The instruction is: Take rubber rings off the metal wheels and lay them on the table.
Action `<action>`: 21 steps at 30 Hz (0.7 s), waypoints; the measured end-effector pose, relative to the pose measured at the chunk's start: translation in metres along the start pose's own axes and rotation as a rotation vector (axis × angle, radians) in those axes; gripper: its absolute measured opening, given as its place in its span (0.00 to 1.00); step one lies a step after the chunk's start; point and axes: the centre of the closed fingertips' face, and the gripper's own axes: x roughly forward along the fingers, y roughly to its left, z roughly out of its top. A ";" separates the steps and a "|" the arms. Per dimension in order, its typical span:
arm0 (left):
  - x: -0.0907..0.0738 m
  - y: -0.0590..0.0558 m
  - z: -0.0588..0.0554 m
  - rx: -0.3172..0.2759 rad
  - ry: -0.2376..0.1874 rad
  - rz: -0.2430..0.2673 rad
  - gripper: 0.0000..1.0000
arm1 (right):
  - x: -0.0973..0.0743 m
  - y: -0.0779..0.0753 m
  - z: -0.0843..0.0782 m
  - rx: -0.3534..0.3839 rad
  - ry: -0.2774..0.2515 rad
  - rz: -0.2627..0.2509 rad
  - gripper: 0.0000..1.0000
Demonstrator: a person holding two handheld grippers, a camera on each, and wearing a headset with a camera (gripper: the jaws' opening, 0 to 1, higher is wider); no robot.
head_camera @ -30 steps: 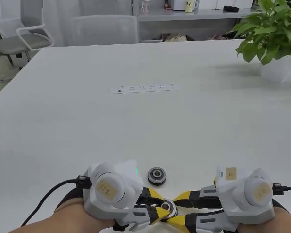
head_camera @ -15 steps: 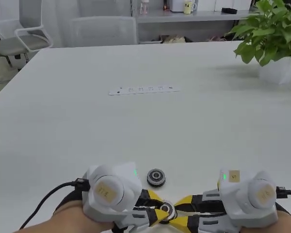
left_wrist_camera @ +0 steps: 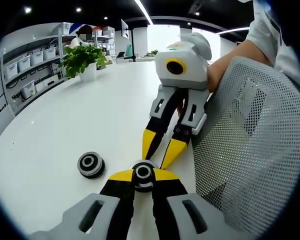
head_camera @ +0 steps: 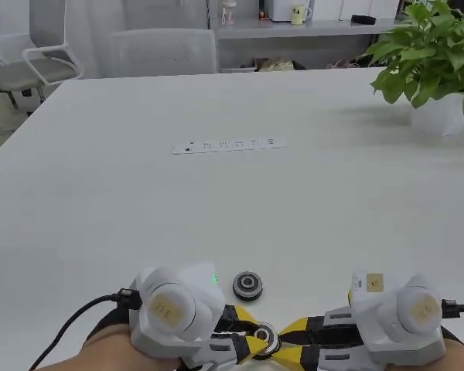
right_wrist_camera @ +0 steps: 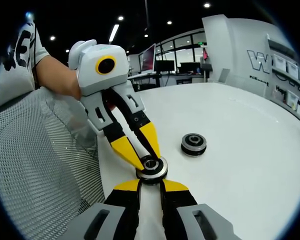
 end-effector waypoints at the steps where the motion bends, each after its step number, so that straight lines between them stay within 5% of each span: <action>1: 0.000 0.000 0.000 0.000 0.000 0.000 0.08 | 0.000 -0.001 0.000 0.007 -0.003 0.000 0.15; 12: 0.000 0.000 0.000 0.000 -0.001 0.000 0.08 | 0.006 -0.005 0.006 -0.002 -0.031 0.001 0.27; 21: -0.001 0.000 0.000 -0.001 -0.002 0.001 0.08 | 0.007 -0.001 0.006 0.008 -0.039 0.011 0.23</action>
